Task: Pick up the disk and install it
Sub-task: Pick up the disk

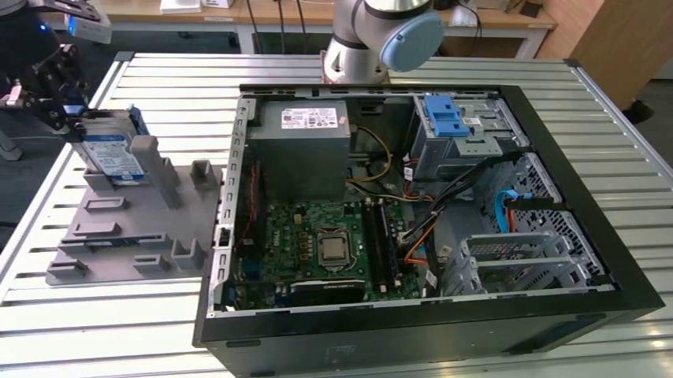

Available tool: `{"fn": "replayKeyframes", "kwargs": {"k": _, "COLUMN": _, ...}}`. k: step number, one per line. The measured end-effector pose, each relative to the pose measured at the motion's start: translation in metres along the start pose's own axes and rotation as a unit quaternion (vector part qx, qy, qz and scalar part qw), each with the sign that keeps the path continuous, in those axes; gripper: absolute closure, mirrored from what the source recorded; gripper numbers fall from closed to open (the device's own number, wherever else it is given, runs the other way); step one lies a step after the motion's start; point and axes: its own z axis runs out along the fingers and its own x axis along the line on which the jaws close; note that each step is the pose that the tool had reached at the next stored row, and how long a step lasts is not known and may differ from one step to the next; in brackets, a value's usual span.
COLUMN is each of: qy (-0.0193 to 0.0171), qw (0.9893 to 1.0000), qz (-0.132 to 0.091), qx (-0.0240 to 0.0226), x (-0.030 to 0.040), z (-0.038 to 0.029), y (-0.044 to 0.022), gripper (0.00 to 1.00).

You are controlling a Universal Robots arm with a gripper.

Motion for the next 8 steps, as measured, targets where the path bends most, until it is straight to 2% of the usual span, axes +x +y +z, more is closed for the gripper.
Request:
{"fn": "replayKeyframes", "kwargs": {"k": 3, "qy": 0.0, "qw": 1.0, "qz": 0.0, "qx": 0.0, "x": 0.0001, "z": 0.0001, "y": 0.0, "gripper": 0.51}}
{"fn": "replayKeyframes", "kwargs": {"k": 4, "qy": 0.0, "qw": 1.0, "qz": 0.0, "qx": 0.0, "x": 0.0001, "z": 0.0001, "y": 0.0, "gripper": 0.58}}
{"fn": "replayKeyframes", "kwargs": {"k": 8, "qy": 0.0, "qw": 1.0, "qz": 0.0, "qx": 0.0, "x": 0.0001, "z": 0.0002, "y": 0.0, "gripper": 0.59}}
